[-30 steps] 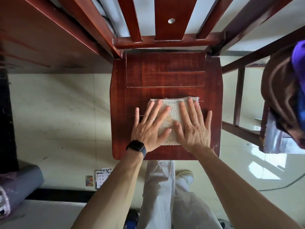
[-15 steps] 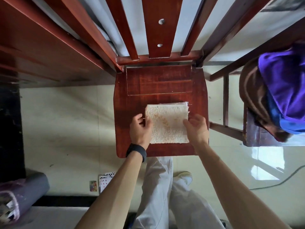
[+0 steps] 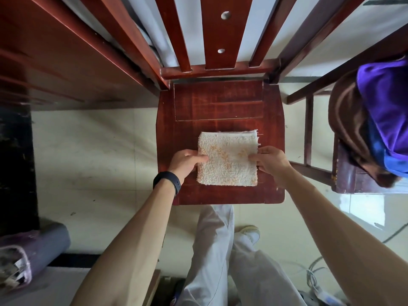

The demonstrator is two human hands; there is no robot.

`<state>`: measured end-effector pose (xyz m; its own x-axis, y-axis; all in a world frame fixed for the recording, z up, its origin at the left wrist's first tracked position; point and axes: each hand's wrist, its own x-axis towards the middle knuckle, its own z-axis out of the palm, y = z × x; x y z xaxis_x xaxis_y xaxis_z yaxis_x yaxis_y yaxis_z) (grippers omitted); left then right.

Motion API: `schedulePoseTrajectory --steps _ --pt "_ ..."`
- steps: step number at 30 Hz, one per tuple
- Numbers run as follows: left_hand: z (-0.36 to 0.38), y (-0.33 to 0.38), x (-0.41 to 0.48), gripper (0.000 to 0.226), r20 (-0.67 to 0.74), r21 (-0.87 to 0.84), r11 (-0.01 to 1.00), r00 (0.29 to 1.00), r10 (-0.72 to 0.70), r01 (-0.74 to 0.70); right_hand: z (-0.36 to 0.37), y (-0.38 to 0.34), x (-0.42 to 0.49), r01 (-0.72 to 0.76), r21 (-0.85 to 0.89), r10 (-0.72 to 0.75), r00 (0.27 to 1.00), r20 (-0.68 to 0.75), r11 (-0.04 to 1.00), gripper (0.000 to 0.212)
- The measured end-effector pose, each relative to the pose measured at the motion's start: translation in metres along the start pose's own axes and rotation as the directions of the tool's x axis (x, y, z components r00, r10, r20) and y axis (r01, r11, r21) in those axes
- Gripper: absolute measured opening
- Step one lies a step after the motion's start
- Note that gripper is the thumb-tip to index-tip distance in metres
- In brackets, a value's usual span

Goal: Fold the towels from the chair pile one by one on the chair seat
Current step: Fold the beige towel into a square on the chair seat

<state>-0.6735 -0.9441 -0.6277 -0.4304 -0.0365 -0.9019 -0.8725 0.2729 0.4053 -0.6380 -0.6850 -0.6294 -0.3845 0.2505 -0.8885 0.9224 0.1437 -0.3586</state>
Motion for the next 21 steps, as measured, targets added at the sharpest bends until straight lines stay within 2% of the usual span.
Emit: schedulePoseTrajectory --steps 3,5,8,10,12,15,21 --pt "-0.005 0.003 -0.005 0.053 0.080 -0.100 0.995 0.997 0.003 0.005 -0.004 0.003 -0.006 0.085 -0.076 -0.087 0.996 -0.022 0.993 0.033" --pt "-0.008 0.004 -0.010 0.046 0.155 -0.128 0.991 0.988 -0.003 0.024 -0.007 0.004 -0.015 0.089 0.057 -0.091 0.995 0.032 0.994 0.033" --pt "-0.010 0.012 -0.024 0.033 0.270 -0.141 0.987 0.962 -0.038 0.079 -0.015 0.009 -0.029 -0.052 0.336 -0.021 0.977 0.211 0.940 0.017" --pt "-0.010 0.017 -0.034 0.028 0.331 -0.116 0.988 0.942 -0.059 0.103 -0.024 0.013 -0.039 -0.136 0.421 -0.013 0.943 0.332 0.897 0.018" --pt "-0.004 0.023 -0.049 0.033 0.373 -0.082 0.992 0.926 -0.058 0.095 -0.037 0.020 -0.054 -0.126 0.452 -0.065 0.921 0.385 0.883 0.023" --pt "0.015 0.038 -0.082 0.043 0.394 -0.065 0.996 0.919 -0.029 0.060 -0.067 0.031 -0.090 -0.028 0.524 -0.181 0.922 0.342 0.851 0.013" --pt "0.103 0.096 -0.206 0.042 0.477 -0.030 0.995 0.873 0.098 -0.095 -0.173 0.065 -0.214 0.197 0.642 -0.306 0.950 0.061 0.741 0.017"
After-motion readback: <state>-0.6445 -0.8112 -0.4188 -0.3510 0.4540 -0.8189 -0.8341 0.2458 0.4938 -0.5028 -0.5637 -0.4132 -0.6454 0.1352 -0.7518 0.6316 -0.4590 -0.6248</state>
